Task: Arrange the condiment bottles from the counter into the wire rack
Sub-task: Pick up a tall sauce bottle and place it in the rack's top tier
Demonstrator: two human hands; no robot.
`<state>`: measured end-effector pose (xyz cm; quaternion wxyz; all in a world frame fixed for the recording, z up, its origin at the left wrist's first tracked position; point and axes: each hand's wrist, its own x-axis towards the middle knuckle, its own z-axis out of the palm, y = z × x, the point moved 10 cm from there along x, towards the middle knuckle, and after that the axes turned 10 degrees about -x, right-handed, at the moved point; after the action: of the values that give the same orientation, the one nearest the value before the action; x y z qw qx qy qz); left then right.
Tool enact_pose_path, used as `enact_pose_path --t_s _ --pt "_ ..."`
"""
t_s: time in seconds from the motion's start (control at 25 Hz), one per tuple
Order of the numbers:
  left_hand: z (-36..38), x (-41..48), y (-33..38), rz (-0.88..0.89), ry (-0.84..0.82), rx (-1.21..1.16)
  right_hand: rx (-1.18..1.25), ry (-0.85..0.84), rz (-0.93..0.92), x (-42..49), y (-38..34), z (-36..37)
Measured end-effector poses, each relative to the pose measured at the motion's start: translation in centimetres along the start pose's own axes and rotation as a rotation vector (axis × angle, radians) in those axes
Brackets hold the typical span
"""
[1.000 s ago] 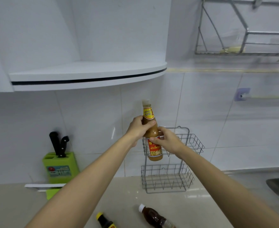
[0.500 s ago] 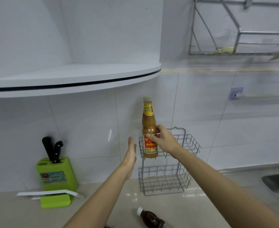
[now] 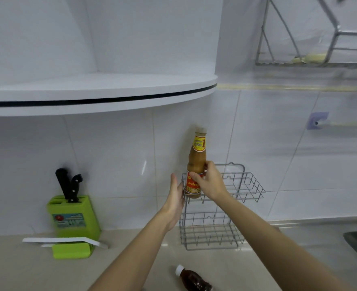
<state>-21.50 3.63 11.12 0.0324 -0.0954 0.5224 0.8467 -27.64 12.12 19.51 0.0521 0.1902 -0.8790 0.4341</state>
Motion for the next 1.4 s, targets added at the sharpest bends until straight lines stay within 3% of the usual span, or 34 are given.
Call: enact_pose_path --t_s 0.28,0.6,0.76,1.4 --pt "0.4 0.0 -0.2 0.023 -0.016 -0.011 -0.001 -0.022 -0.016 -0.1 0.6 0.7" --pt "-0.1 0.4 -0.6 -0.007 -0.033 0.026 -0.138 -0.258 -0.108 1.2 -2.2 -0.8" --pt "-0.5 0.6 -0.8 -0.050 -0.014 0.046 -0.043 -0.246 -0.098 2.7 -3.5 -2.2" --pt "-0.2 1.3 -1.0 -0.024 -0.032 0.103 -0.086 -0.208 -0.130 2.5 -3.8 -1.9"
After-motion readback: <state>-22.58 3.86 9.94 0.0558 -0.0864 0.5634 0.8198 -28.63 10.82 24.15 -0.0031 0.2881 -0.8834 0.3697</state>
